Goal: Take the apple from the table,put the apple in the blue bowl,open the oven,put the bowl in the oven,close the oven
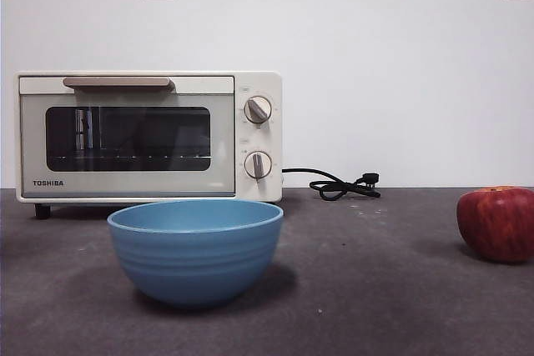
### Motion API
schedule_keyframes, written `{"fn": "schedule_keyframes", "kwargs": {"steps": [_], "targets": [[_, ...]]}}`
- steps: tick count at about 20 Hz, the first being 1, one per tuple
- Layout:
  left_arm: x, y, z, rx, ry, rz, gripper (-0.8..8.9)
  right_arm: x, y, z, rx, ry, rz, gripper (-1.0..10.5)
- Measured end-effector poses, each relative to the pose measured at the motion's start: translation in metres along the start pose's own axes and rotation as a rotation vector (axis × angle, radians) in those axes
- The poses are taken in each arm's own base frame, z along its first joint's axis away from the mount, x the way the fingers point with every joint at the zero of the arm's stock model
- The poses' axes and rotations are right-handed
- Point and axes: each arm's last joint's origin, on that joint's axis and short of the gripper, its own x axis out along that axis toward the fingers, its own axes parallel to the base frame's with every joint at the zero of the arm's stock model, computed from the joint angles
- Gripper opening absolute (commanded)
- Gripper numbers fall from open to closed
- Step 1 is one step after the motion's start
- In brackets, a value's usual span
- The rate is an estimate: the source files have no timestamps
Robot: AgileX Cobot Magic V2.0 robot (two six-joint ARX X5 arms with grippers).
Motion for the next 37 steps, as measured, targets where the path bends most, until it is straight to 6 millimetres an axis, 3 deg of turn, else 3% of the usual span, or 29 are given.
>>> {"fn": "schedule_keyframes", "kwargs": {"steps": [5,11,14,18,20,22,28,37], "targets": [[0.019,0.003,-0.001,-0.014,0.122,-0.052,-0.04,0.014,0.003,0.015,-0.078,0.132,-0.034,0.0],[0.024,0.005,-0.004,-0.006,0.18,-0.057,-0.04,0.084,-0.002,0.023,-0.081,0.505,-0.007,0.1],[0.023,0.006,-0.007,0.001,0.209,-0.047,-0.04,0.116,-0.004,0.03,-0.059,0.611,-0.006,1.7],[0.023,0.006,-0.009,0.012,0.225,-0.042,-0.04,0.143,0.003,0.048,-0.088,0.643,-0.038,2.5],[0.023,0.007,-0.009,0.016,0.23,-0.041,-0.04,0.152,0.014,0.058,-0.143,0.63,-0.072,5.1],[0.023,0.007,-0.01,0.016,0.235,-0.04,-0.04,0.16,0.027,0.066,-0.184,0.636,-0.068,6.1],[0.023,0.007,-0.011,0.021,0.247,-0.036,-0.04,0.192,0.05,0.065,-0.283,0.709,-0.132,6.1],[0.021,0.009,-0.015,0.05,0.292,-0.027,-0.04,0.237,0.041,0.039,-0.288,0.848,-0.189,6.0]]}}
